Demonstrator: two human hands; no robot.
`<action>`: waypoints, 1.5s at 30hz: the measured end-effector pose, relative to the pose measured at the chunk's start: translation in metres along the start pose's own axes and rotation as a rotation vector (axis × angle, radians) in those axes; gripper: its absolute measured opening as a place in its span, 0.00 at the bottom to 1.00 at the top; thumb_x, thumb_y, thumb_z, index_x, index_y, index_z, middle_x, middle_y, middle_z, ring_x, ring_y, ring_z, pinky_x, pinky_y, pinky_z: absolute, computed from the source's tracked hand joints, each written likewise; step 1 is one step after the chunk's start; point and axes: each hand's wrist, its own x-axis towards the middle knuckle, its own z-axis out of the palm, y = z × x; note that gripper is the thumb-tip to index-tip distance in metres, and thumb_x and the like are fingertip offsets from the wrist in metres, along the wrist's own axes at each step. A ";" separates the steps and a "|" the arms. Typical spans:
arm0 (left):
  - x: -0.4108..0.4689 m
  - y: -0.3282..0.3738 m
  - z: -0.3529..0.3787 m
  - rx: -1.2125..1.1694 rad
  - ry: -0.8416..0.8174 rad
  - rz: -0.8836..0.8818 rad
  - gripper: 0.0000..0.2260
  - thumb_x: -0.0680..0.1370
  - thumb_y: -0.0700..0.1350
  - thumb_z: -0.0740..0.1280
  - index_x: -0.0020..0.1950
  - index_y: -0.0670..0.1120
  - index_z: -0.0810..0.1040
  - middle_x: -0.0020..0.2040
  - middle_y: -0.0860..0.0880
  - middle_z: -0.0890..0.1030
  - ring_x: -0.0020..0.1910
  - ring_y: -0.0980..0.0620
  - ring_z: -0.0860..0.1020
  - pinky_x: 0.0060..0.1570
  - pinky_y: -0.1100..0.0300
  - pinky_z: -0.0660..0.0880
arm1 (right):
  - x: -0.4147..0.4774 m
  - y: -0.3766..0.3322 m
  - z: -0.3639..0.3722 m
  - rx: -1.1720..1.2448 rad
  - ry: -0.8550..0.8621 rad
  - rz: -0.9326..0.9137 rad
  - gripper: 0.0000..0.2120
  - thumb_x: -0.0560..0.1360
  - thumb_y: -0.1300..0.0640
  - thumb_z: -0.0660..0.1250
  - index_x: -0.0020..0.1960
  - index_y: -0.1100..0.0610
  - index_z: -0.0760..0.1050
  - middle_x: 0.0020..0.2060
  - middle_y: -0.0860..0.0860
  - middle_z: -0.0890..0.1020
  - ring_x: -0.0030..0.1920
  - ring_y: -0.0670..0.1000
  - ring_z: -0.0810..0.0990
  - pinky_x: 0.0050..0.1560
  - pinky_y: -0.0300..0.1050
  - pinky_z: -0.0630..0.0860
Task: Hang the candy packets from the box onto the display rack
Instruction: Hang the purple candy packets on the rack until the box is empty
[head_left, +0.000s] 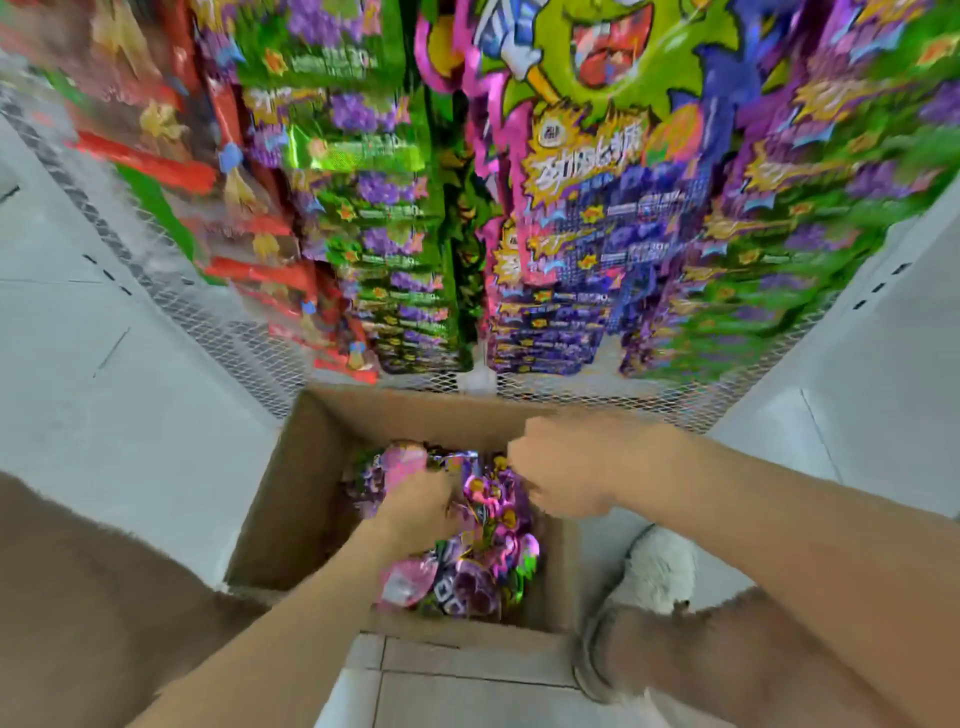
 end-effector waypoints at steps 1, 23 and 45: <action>0.011 -0.003 0.020 0.043 -0.044 0.006 0.20 0.75 0.54 0.61 0.61 0.46 0.80 0.58 0.41 0.83 0.62 0.38 0.79 0.57 0.44 0.79 | 0.005 0.003 0.003 -0.004 -0.003 0.000 0.10 0.83 0.56 0.63 0.61 0.58 0.76 0.57 0.60 0.79 0.53 0.63 0.82 0.45 0.51 0.78; 0.049 0.002 0.047 0.366 0.004 0.265 0.06 0.80 0.49 0.72 0.57 0.54 0.80 0.60 0.52 0.79 0.68 0.42 0.67 0.63 0.42 0.64 | 0.058 0.031 0.020 -0.033 -0.066 0.102 0.05 0.82 0.58 0.62 0.56 0.57 0.74 0.42 0.52 0.71 0.34 0.51 0.70 0.29 0.44 0.65; -0.126 0.064 -0.224 -1.004 0.476 0.344 0.08 0.85 0.41 0.67 0.49 0.48 0.83 0.40 0.58 0.83 0.42 0.60 0.79 0.49 0.64 0.74 | -0.062 0.023 -0.063 1.058 0.580 0.066 0.09 0.81 0.64 0.64 0.57 0.58 0.82 0.29 0.51 0.71 0.29 0.50 0.64 0.28 0.42 0.61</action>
